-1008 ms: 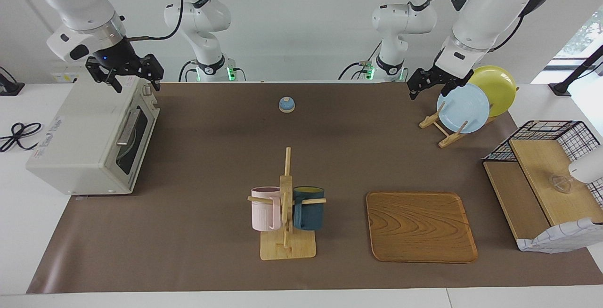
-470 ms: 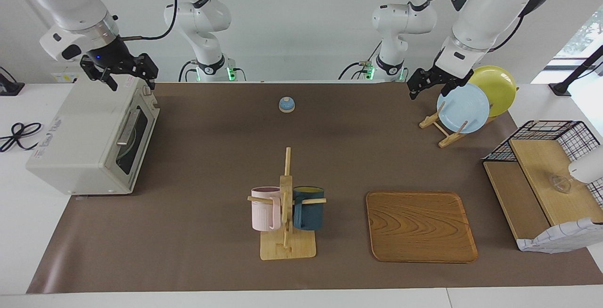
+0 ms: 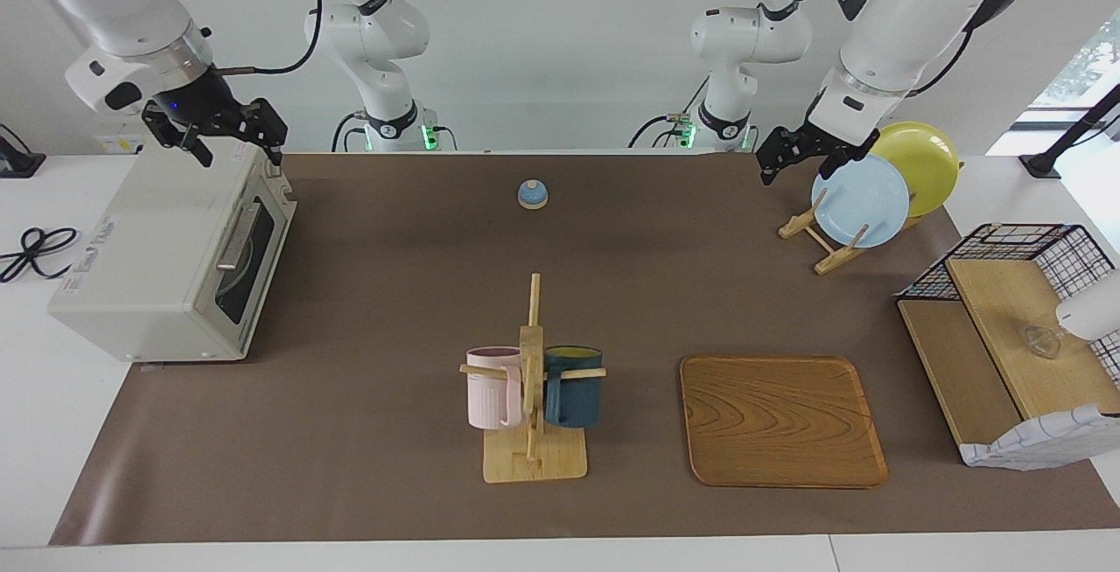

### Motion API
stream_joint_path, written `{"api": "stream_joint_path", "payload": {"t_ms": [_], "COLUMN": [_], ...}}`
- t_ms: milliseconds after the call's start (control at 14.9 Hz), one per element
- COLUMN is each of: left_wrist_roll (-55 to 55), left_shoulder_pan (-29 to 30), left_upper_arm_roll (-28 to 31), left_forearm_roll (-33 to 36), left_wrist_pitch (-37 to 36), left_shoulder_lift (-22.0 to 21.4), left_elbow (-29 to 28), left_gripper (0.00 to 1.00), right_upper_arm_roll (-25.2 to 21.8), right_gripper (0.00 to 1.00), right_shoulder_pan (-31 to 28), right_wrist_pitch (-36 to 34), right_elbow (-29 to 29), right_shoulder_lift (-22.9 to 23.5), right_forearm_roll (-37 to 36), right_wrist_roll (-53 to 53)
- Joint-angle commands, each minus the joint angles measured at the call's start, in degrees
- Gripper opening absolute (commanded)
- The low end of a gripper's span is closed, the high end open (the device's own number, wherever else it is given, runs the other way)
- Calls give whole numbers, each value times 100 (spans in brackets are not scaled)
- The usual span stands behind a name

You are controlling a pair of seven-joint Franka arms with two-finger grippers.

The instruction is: Put corn in oven

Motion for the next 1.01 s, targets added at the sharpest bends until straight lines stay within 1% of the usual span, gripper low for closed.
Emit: {"api": "stream_joint_path", "payload": {"t_ms": [0, 941], "left_wrist_roll": [5, 5], "left_shoulder_pan": [47, 47], "left_upper_arm_roll": [-8, -8], "left_forearm_roll": [-64, -64], "left_wrist_pitch": [-7, -7], "left_shoulder_lift": [-110, -110], "left_elbow": [-81, -73], "left_gripper": [100, 100], "right_upper_arm_roll": [-33, -33], "right_gripper": [100, 100], "right_shoulder_pan": [23, 14], "right_wrist_pitch": [-99, -37], "right_elbow": [-7, -34], "right_shoulder_lift": [-106, -106], "right_forearm_roll": [116, 116], "right_wrist_roll": [81, 37]}}
